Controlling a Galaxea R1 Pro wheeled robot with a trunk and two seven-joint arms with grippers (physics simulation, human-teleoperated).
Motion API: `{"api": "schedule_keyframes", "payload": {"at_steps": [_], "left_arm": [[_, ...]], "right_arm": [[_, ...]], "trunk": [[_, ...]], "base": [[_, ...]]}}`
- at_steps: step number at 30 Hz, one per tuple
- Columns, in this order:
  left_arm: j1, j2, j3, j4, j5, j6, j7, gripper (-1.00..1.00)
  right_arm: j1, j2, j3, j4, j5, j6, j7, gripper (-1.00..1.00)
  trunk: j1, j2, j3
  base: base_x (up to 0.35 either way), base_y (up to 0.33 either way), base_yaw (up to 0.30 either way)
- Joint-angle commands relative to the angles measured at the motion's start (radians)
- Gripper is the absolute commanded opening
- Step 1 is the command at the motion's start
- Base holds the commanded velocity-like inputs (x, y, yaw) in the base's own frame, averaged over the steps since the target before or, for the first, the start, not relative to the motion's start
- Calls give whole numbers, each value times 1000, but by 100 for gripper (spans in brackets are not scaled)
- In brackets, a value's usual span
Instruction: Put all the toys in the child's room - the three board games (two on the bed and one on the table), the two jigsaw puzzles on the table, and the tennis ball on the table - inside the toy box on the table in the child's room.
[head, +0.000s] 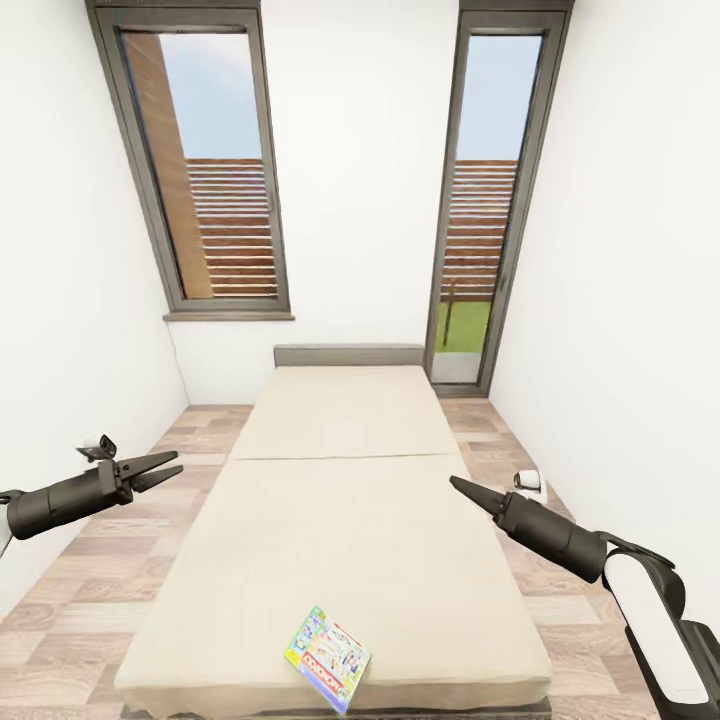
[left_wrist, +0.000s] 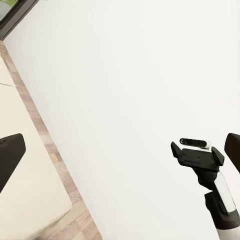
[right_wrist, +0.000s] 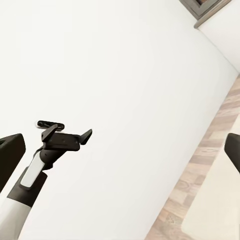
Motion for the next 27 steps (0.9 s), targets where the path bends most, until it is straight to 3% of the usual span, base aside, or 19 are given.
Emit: {"api": "schedule_keyframes", "payload": {"at_steps": [1, 16, 27], "left_arm": [[-1, 0, 0, 1, 0, 5, -3, 100], [-1, 0, 0, 0, 0, 5, -3, 100], [-1, -1, -1, 0, 0, 5, -2, 100]], "right_arm": [[-1, 0, -1, 0, -1, 5, 2, 100], [-1, 0, -1, 0, -1, 5, 1, 100], [-1, 0, -1, 0, -1, 6, 0, 100]], "trunk": [[1, -2, -1], [1, -2, 24], [1, -2, 30]], "base": [[-61, 229, 0], [-14, 223, 42], [-155, 116, 25]]}}
